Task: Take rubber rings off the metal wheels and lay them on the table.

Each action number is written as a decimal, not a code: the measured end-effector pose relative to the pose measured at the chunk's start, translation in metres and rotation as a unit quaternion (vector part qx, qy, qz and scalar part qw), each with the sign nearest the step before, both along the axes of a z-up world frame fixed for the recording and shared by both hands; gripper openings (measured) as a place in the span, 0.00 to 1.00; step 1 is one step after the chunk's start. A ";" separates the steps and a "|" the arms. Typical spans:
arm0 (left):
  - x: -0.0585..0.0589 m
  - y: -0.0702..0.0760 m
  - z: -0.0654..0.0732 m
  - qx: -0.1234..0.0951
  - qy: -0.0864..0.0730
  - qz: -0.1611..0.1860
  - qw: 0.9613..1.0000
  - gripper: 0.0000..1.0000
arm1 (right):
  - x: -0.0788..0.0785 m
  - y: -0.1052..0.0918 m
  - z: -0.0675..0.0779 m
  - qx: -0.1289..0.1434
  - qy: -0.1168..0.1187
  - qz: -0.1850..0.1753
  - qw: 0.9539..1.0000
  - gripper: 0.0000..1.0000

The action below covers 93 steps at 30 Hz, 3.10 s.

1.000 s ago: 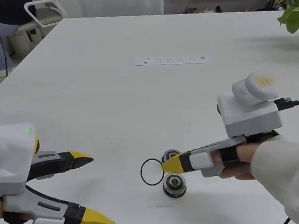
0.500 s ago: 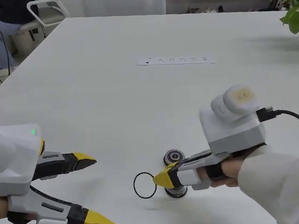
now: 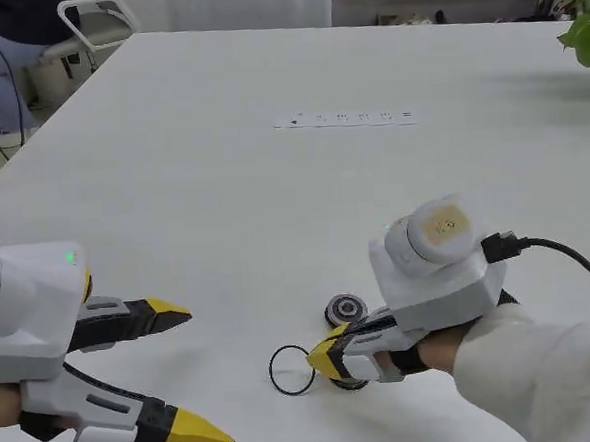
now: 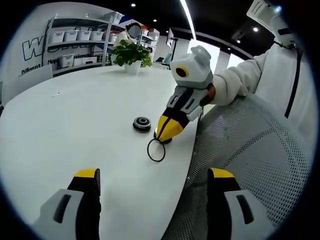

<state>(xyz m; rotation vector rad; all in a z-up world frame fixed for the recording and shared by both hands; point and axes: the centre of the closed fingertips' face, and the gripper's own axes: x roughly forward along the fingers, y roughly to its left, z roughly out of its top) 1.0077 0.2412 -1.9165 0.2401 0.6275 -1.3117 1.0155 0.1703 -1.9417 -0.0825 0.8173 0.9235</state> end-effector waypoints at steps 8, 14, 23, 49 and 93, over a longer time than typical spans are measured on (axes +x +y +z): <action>0.000 0.000 0.000 0.003 -0.003 0.000 1.000 0.86 | 0.001 -0.002 -0.003 -0.010 -0.008 0.006 1.000 0.00; 0.000 0.001 -0.001 0.006 -0.003 0.000 1.000 0.85 | 0.002 -0.002 0.000 -0.009 -0.012 0.005 1.000 0.02; 0.001 0.000 0.000 0.004 -0.005 0.000 1.000 0.84 | 0.009 -0.009 0.011 -0.002 -0.022 -0.006 1.000 0.03; 0.002 -0.001 0.001 0.001 -0.008 0.003 1.000 0.79 | 0.017 -0.041 0.062 0.084 -0.042 -0.023 0.995 0.11; 0.006 -0.120 0.051 -0.037 -0.138 -0.122 0.982 0.69 | -0.014 -0.056 -0.004 -0.049 -0.016 0.093 0.994 0.26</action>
